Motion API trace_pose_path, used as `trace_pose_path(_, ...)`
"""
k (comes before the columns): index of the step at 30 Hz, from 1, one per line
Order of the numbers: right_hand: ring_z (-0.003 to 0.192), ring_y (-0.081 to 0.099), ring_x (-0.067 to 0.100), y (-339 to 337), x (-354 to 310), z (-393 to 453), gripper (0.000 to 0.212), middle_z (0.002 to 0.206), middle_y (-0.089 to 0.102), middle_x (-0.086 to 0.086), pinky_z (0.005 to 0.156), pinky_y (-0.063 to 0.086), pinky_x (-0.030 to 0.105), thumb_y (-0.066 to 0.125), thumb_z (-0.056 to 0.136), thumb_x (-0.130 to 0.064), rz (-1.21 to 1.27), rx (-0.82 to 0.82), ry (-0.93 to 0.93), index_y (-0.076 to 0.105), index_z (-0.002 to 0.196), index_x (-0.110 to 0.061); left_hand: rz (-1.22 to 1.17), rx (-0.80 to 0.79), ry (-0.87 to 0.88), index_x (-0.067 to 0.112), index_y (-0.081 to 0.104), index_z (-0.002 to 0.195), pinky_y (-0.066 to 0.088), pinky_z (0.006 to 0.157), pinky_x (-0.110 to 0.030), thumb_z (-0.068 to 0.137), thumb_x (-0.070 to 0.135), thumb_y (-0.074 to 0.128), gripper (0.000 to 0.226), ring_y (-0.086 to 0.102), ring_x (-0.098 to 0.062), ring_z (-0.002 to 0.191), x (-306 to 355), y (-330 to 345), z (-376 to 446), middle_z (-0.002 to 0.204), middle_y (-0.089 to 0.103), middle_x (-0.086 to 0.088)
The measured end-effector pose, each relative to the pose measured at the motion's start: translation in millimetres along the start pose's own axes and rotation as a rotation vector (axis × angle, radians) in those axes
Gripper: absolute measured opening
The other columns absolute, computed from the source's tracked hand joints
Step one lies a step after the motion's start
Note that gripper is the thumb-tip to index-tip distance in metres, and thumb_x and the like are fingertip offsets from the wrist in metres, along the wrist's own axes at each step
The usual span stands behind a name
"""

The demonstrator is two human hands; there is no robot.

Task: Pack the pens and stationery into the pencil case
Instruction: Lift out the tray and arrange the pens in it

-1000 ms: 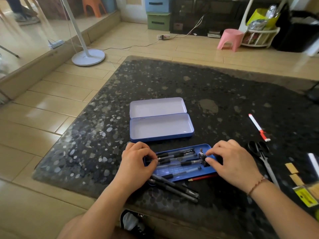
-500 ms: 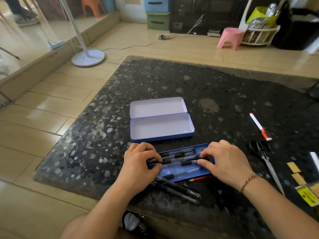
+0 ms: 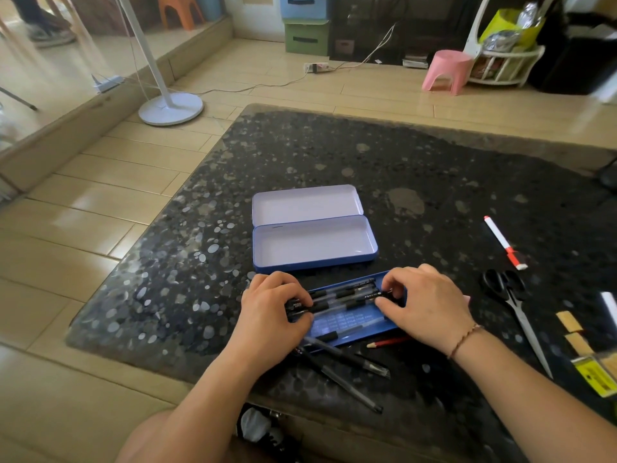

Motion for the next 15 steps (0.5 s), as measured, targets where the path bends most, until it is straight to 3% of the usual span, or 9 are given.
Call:
trace_pose_path(5, 0.076, 0.047, 0.003, -12.0, 5.7, -12.3, 0.014, 0.072, 0.053, -0.019, 0.064, 0.039, 0.02, 0.07, 0.075, -0.038, 0.12, 0.02, -0.117, 0.06, 0.084, -0.039, -0.09, 0.026, 0.056, 0.034, 0.068, 0.085, 0.034, 0.089, -0.015, 0.079, 0.02, 0.073, 0.016, 0.044, -0.004, 0.104, 1.6, -9.8, -5.0, 0.098, 0.055, 0.024)
trace_pose_path(9, 0.077, 0.046, 0.004, -4.8, 3.3, -16.1, 0.012, 0.08, 0.058, -0.02, 0.064, 0.039, 0.021, 0.068, 0.078, -0.043, -0.01, -0.066, -0.218, 0.069, 0.09, -0.04, -0.063, -0.011, 0.091, 0.033, 0.07, 0.085, 0.033, 0.09, -0.016, 0.08, 0.014, 0.07, 0.02, 0.045, -0.008, 0.105, -6.1, -15.5, -11.0, 0.099, 0.055, 0.022)
trace_pose_path(15, 0.075, 0.048, 0.009, 0.4, -2.4, -11.0, 0.001, 0.083, 0.06, -0.017, 0.063, 0.045, 0.028, 0.068, 0.081, -0.035, -0.107, -0.028, -0.26, 0.067, 0.081, -0.035, -0.006, -0.038, 0.187, 0.037, 0.068, 0.088, 0.035, 0.096, -0.031, 0.08, 0.044, 0.065, 0.011, 0.042, -0.011, 0.11, -5.2, -13.2, -19.2, 0.107, 0.052, 0.019)
Point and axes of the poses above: each hand's wrist, its own z-axis towards the middle knuckle, its own y-axis out of the palm, x = y × z, the point moved 5 cm from there along z, towards the middle knuckle
